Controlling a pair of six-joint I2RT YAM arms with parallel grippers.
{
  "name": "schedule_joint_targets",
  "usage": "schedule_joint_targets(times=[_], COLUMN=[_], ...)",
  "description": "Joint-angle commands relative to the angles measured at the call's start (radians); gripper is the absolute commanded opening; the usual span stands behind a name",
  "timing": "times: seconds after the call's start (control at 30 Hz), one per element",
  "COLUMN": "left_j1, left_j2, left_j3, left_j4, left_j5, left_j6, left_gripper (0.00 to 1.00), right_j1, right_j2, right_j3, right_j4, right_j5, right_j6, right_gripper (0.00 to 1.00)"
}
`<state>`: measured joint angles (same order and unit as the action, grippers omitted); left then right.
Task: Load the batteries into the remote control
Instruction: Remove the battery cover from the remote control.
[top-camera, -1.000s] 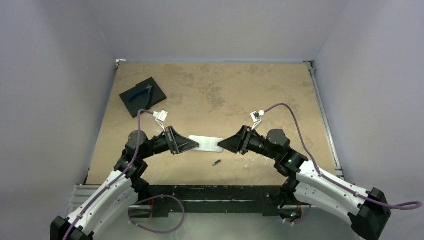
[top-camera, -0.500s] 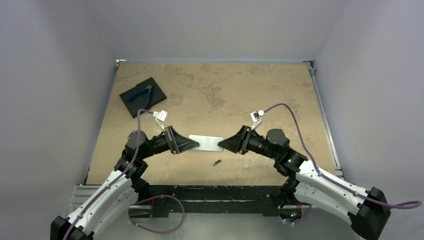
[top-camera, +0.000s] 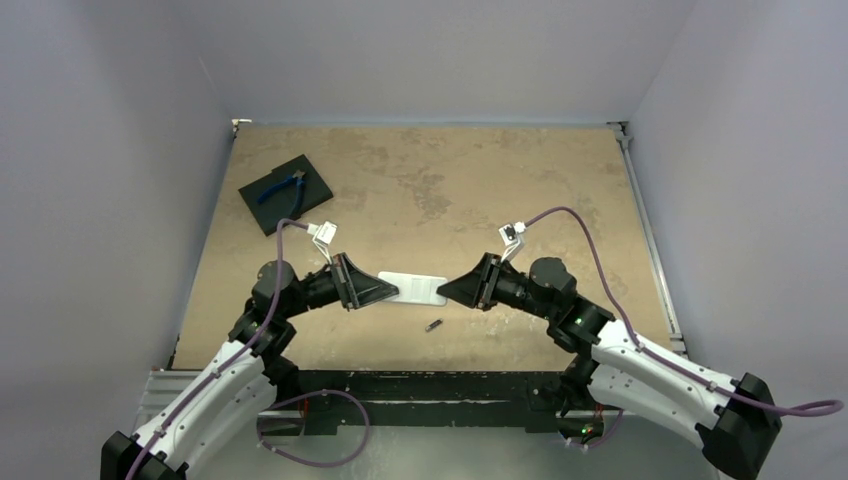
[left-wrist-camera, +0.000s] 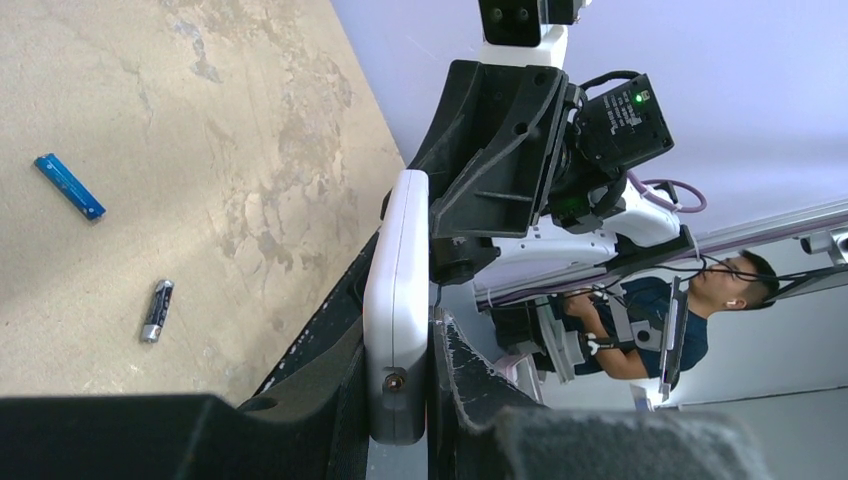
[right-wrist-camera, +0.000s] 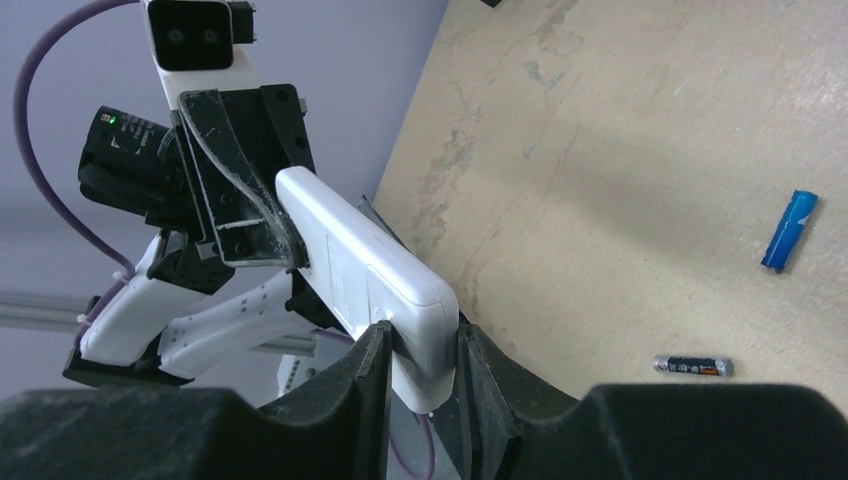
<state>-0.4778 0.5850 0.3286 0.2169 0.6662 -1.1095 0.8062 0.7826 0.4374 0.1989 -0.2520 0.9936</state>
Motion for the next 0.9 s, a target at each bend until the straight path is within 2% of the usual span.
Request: schedule_joint_targets(times=[0.0, 0.67, 0.87], left_j1=[0.007, 0.007, 0.007], left_j2=[-0.004, 0.013, 0.015], left_j3=[0.021, 0.024, 0.034], left_j4=[-0.011, 0.013, -0.018], left_j5=[-0.014, -0.030, -0.046], left_j6=[0.035, 0.014, 0.033], left_gripper=[0.00, 0.00, 0.00], right_j1=[0.001, 0.001, 0.001], right_j2=[-0.042, -0.114, -0.134], right_j3=[0.052, 0.042, 0.052], right_j4=[-0.040, -0.091, -0.113], right_j5=[0.052, 0.067, 0.077], right_j6=[-0.050, -0.068, -0.079], right_gripper=[0.18, 0.01, 0.00])
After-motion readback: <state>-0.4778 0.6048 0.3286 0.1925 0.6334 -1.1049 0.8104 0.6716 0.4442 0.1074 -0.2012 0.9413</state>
